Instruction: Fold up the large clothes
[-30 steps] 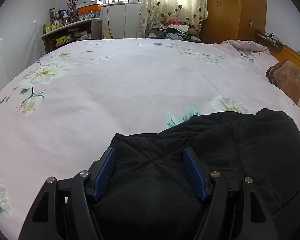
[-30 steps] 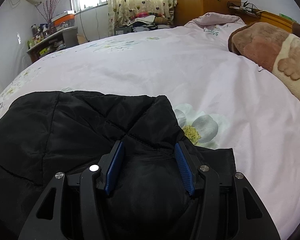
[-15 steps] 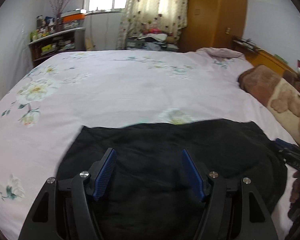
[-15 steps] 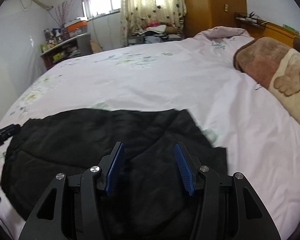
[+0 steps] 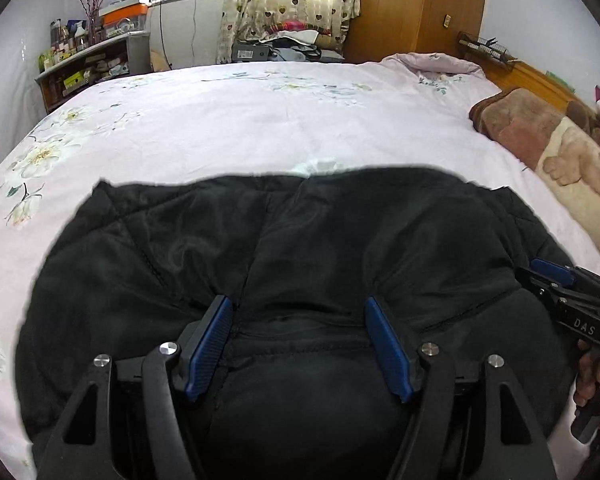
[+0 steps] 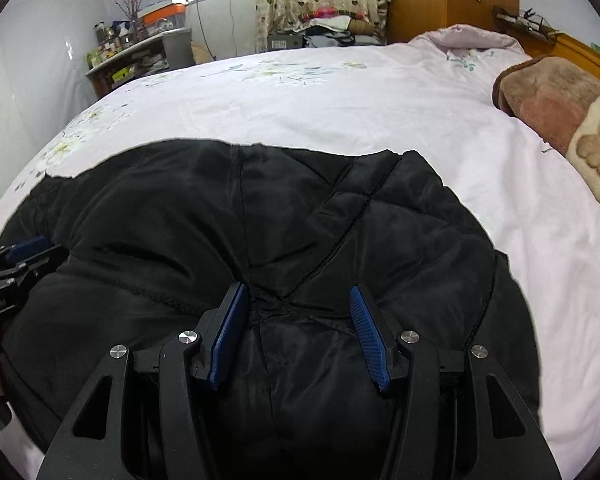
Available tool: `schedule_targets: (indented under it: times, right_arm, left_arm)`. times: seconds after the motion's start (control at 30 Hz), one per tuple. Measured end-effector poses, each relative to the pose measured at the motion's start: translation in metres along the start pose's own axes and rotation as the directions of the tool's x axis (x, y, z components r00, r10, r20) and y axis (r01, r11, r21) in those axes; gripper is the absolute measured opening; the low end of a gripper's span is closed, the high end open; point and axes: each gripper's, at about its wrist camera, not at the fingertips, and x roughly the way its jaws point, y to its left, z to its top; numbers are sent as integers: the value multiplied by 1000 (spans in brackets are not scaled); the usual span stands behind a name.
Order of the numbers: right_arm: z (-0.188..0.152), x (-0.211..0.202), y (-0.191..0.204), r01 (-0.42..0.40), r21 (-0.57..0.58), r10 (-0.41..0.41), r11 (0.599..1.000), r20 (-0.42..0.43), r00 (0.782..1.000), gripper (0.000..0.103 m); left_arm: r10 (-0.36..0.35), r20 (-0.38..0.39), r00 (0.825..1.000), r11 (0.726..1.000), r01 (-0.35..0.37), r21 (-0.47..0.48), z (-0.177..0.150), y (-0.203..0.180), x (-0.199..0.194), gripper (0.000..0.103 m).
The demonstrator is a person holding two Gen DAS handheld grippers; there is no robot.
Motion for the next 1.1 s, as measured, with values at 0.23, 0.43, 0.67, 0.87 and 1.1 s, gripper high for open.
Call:
schedule_targets:
  times: [0.23, 0.43, 0.67, 0.87, 1.1]
  right_arm:
    - [-1, -41, -41, 84, 58, -88, 995, 77, 993, 53]
    - [-25, -3, -74, 125, 114, -126, 986, 2, 992, 53]
    - [-23, 3, -73, 149, 109, -149, 983, -10, 989, 54]
    - [-28, 5, -71, 160, 98, -161, 982, 6, 987, 54]
    - [-30, 6, -65, 177, 87, -177, 980, -5, 984, 55]
  left_arm:
    - [118, 104, 988, 993, -115, -37, -3, 63, -40, 68]
    - [123, 64, 990, 987, -116, -108, -22, 93, -8, 70]
    - [128, 84, 988, 988, -119, -99, -26, 92, 4, 72]
    - [139, 104, 985, 987, -129, -99, -30, 91, 4, 73]
    - [161, 87, 983, 985, -154, -85, -26, 88, 6, 74]
